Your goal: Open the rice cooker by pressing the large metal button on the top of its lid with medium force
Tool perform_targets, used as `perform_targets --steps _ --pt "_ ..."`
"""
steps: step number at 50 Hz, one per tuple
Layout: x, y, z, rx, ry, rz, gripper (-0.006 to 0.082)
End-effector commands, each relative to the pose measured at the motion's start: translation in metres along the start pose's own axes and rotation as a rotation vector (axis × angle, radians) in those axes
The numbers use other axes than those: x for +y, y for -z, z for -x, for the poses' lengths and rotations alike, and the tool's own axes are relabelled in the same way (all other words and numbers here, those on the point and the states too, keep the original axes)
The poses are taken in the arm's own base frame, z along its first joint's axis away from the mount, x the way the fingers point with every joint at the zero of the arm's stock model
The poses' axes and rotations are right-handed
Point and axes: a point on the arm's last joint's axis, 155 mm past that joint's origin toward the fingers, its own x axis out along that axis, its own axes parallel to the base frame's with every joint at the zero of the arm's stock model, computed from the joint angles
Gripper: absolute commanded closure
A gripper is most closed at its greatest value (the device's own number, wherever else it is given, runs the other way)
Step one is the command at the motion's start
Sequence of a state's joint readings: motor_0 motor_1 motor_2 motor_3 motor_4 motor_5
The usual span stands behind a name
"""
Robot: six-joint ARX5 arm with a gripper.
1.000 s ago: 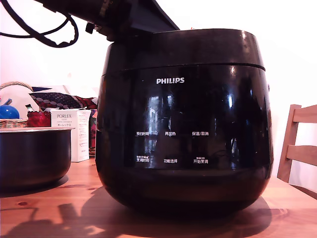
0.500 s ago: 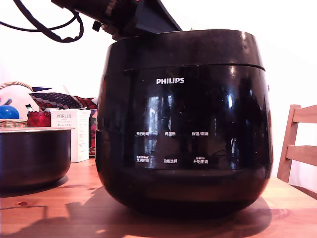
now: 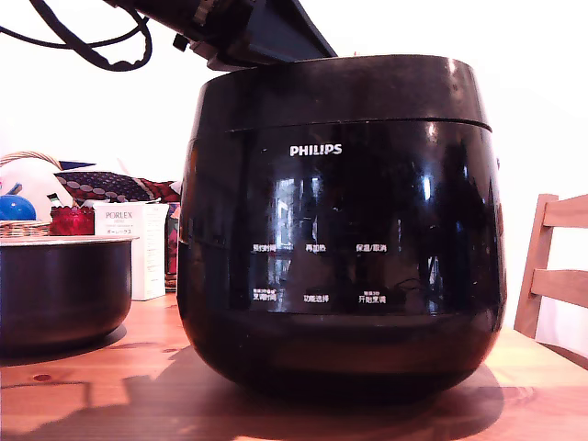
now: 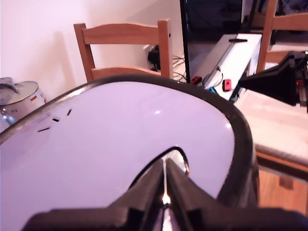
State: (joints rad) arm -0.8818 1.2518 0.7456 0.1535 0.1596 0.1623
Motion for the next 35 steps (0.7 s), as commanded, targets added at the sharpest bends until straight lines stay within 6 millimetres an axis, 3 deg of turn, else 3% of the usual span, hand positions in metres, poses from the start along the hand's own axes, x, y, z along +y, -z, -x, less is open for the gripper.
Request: perform_targets --steps 1,9,18,25,35 --pt "-0.014 0.114 -0.005 0.316 0.04 0.029 0.0786" --pt "-0.015 0.121 -0.002 0.349 0.045 0.034 0.0786" --pt "-0.015 0.117 -0.003 0.331 0.042 0.032 0.0786" --pt "-0.009 0.088 -0.011 0.214 0.022 0.014 0.0786" --pt "0.002 0.025 -0.011 0.014 -0.014 0.045 0.0786"
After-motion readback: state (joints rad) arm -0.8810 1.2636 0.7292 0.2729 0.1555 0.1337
